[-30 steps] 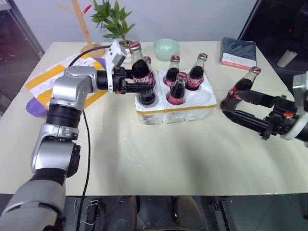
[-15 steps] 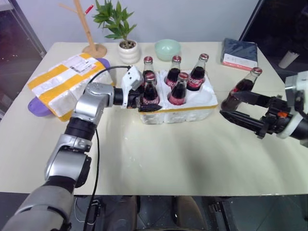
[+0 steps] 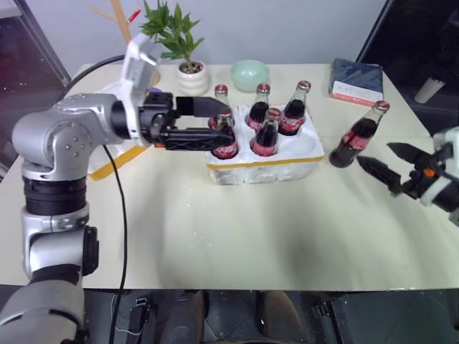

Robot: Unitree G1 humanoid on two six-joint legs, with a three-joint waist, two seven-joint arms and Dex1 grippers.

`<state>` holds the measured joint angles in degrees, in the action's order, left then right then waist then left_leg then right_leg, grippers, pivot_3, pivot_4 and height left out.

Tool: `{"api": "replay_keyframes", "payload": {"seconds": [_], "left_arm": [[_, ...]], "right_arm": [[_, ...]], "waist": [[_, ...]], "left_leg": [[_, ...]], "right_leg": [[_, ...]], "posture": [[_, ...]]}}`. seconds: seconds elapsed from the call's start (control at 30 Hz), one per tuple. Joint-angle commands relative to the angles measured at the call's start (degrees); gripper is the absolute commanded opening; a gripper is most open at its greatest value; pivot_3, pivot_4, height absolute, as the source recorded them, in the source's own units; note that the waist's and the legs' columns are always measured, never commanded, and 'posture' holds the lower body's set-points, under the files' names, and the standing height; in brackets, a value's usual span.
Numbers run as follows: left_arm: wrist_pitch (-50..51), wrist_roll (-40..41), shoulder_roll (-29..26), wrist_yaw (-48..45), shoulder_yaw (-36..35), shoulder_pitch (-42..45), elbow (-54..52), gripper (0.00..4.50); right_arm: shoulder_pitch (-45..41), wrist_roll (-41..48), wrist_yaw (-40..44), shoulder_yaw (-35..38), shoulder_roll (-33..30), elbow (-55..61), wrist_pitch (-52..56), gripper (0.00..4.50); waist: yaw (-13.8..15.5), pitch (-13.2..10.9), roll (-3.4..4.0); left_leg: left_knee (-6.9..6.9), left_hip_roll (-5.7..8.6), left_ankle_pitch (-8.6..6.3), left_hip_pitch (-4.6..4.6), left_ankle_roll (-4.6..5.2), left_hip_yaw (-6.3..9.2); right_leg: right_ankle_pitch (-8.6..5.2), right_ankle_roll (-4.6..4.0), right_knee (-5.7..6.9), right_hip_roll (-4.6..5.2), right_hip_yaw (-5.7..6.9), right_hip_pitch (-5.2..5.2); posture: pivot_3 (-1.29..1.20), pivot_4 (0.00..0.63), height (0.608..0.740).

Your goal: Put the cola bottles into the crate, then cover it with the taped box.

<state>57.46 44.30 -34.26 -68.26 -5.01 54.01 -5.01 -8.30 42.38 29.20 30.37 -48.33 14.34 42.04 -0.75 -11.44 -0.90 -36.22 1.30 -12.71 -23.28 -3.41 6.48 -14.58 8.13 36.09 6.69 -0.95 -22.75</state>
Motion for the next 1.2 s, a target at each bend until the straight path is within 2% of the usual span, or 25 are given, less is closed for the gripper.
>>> {"api": "replay_keyframes", "payload": {"seconds": [0.03,0.2,0.67,0.7,0.73,0.83,1.0,1.13,1.2], "left_arm": [[-1.4,-0.6,1.6,4.0,1.4,0.3,-1.6,4.44],[-2.9,-0.5,2.2,5.7,3.0,-0.3,-3.2,4.44],[-4.6,-0.5,1.3,7.3,4.1,-1.7,-4.4,4.44],[-4.7,-0.6,1.3,7.4,4.2,-1.7,-4.4,4.5],[-5.0,-0.7,1.3,7.5,4.3,-1.7,-4.4,4.5],[-5.4,-0.9,1.1,7.5,4.3,-1.7,-4.1,4.5],[-5.5,-0.8,0.7,8.0,3.6,-2.5,-3.9,4.5],[-5.5,-0.7,-0.4,8.6,2.7,-4.0,-4.2,4.5],[-5.9,-0.9,-1.2,9.0,2.3,-5.1,-4.3,4.5]], "right_arm": [[-5.6,-5.0,-2.0,-3.4,2.2,-7.9,-4.1,4.5],[-11.9,-10.3,-3.2,-7.4,4.6,-16.2,-7.1,4.5],[-26.5,-16.5,0.5,-12.0,10.8,-38.8,-16.2,4.5],[-27.1,-16.9,0.7,-12.1,10.9,-39.9,-17.0,4.09],[-27.5,-17.3,1.0,-12.2,10.9,-40.7,-17.6,3.94],[-27.4,-17.9,1.9,-12.3,10.9,-40.7,-18.9,2.78],[-26.6,-17.5,1.0,-9.1,10.9,-35.0,-24.6,2.81],[-28.2,-7.0,2.9,-3.7,11.5,-24.4,-19.0,2.81],[-29.0,0.7,3.1,-2.2,11.6,-18.1,-12.0,2.81]], "waist": [[-0.1,0.0,0.01],[-0.4,0.0,0.06],[-0.4,0.0,0.1],[-0.4,0.0,0.1],[-0.4,0.0,0.11],[-0.4,0.0,0.11],[-0.3,0.0,0.17],[-0.6,-0.4,0.69],[-0.9,-0.4,0.73]], "left_leg": [[0.01,0.0,0.01,0.01,-0.01,0.0],[0.19,-0.02,0.01,-0.07,-0.02,0.0],[0.18,-0.01,0.03,-0.13,-0.04,-0.03],[0.19,-0.01,0.03,-0.13,-0.04,-0.03],[0.19,-0.01,0.03,-0.13,-0.04,-0.03],[0.23,-0.01,0.03,-0.14,-0.04,-0.03],[0.23,-0.01,0.03,-0.14,-0.04,-0.03],[0.23,0.0,0.03,-0.2,-0.05,-0.07],[0.27,-0.01,0.03,-0.2,-0.04,-0.09]], "right_leg": [[0.02,-0.02,0.02,0.0,0.0,0.0],[0.04,0.02,0.13,-0.04,-0.01,-0.28],[0.04,0.03,0.14,-0.04,-0.05,-0.35],[0.04,0.03,0.14,-0.04,-0.05,-0.35],[0.04,0.03,0.14,-0.04,-0.05,-0.36],[0.04,0.03,0.13,-0.04,-0.05,-0.37],[0.04,0.03,0.13,-0.04,-0.05,-0.37],[0.05,0.04,0.14,-0.03,-0.11,-0.47],[0.04,0.03,0.2,-0.04,-0.13,-0.55]], "posture": [[0.0,0.15,0.739],[0.0,0.15,0.739],[0.0,0.15,0.739],[0.0,0.15,0.739],[0.0,0.15,0.739],[0.0,0.15,0.739],[0.0,0.15,0.739],[0.0,0.15,0.739],[0.0,0.15,0.739]]}}
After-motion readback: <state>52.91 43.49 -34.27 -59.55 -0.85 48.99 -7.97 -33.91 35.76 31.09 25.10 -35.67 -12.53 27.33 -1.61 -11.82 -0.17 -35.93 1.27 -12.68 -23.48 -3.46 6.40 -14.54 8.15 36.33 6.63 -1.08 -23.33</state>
